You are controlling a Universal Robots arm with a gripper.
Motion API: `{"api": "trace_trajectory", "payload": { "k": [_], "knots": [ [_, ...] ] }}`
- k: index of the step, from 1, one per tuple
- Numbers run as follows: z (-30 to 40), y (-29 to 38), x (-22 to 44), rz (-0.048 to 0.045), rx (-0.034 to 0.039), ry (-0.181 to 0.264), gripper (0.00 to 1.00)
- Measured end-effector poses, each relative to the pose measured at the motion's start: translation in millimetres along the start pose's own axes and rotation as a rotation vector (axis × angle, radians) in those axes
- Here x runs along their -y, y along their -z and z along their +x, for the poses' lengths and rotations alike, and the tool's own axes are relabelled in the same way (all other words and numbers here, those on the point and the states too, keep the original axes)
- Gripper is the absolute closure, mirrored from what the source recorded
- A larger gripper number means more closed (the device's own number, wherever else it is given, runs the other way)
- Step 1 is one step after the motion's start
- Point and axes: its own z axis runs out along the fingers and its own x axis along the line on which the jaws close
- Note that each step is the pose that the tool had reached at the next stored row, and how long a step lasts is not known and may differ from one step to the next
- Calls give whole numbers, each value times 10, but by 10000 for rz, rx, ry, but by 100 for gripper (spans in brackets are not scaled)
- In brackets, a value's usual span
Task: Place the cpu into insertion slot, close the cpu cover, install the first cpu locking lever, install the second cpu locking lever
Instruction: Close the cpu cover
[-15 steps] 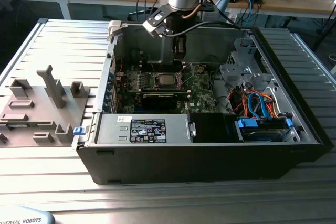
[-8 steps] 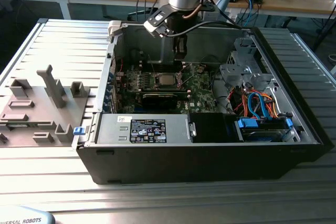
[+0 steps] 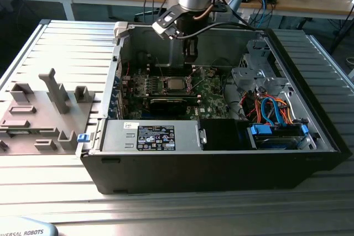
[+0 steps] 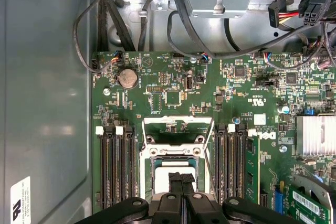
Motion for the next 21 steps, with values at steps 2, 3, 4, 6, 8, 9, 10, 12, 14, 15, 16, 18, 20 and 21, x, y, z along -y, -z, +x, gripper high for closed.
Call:
{"api": "trace_trajectory", "payload": {
  "k": [2, 3, 4, 6, 8, 9, 10, 12, 14, 15, 16, 18, 20, 21],
  "knots": [
    [0, 0, -5, 0, 0, 0, 89],
    [0, 0, -8, 0, 1, -1, 89],
    [0, 0, -11, 0, 1, -1, 89],
    [0, 0, -17, 0, 1, -1, 89],
    [0, 0, -23, 0, 1, -1, 89],
    [0, 0, -25, 0, 1, -1, 89],
    [0, 0, -26, 0, 2, -2, 89],
    [0, 0, -30, 0, 2, -1, 89],
    [0, -1, -38, 0, 2, -1, 89],
    [1, -1, -44, 0, 2, -1, 89],
    [1, -1, -48, 0, 2, -1, 89],
    [1, -1, -49, 0, 2, -1, 89],
    [1, -1, -53, 1, 3, 1, 89],
    [1, -1, -55, 1, 4, 0, 89]
  ]
}}
